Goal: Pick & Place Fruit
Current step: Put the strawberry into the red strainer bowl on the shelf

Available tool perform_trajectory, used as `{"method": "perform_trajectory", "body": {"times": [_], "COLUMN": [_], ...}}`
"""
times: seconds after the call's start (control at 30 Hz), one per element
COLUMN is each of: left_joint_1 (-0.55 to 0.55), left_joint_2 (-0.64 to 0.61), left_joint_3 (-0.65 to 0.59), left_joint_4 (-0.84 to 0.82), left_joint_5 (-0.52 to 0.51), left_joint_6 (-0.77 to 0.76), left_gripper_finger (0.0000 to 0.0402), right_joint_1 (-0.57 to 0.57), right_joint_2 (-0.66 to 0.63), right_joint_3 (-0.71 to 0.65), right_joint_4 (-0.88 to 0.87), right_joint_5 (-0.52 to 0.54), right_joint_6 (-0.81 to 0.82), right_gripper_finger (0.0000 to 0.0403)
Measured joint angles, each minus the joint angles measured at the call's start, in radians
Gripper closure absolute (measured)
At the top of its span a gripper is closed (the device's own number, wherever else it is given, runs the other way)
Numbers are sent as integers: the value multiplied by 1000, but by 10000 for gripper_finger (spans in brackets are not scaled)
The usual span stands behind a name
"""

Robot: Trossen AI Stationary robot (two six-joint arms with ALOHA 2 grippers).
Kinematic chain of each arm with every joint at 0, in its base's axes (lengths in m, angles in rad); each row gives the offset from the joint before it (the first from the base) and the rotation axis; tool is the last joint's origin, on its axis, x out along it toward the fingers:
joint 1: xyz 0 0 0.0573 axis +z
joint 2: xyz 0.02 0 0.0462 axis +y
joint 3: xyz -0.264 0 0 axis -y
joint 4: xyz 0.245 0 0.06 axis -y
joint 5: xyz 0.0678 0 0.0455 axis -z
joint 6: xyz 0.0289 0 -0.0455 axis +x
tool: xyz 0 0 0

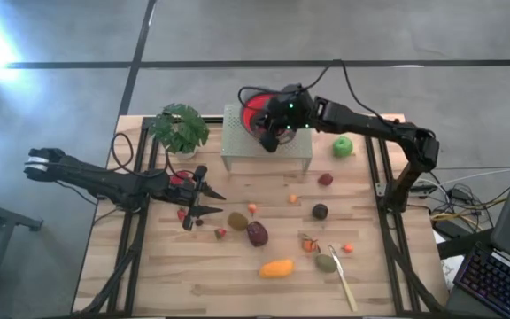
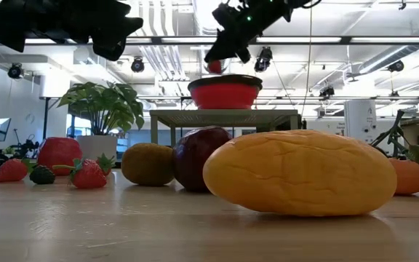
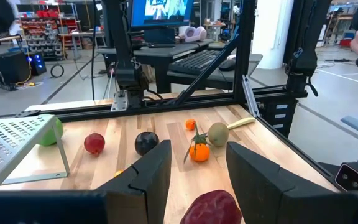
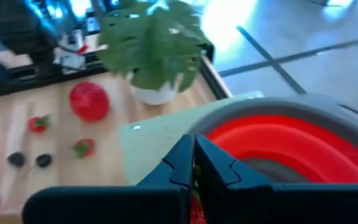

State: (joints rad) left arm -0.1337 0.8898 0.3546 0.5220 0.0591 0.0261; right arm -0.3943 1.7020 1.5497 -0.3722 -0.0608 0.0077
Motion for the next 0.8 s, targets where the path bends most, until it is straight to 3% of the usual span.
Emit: {"method": "perform_trajectory", "body": {"times": [0.37, 0.8], "left_joint_1": [1, 1], "left_joint_2": [0, 0], "left_joint_3": [0, 0], "left_joint_4": [0, 0], "left_joint_5": [0, 0], "left_joint_6": [0, 0], "left_gripper_finger": [241, 241], "right_joint_1": [-100, -113], "right_joint_2": [5, 15], "right_joint_3": [-4, -25], "right_joint_4": [-6, -49], "right_joint_5": [17, 116], "right_joint_6": [45, 46], "right_gripper_finger": [394, 394]}}
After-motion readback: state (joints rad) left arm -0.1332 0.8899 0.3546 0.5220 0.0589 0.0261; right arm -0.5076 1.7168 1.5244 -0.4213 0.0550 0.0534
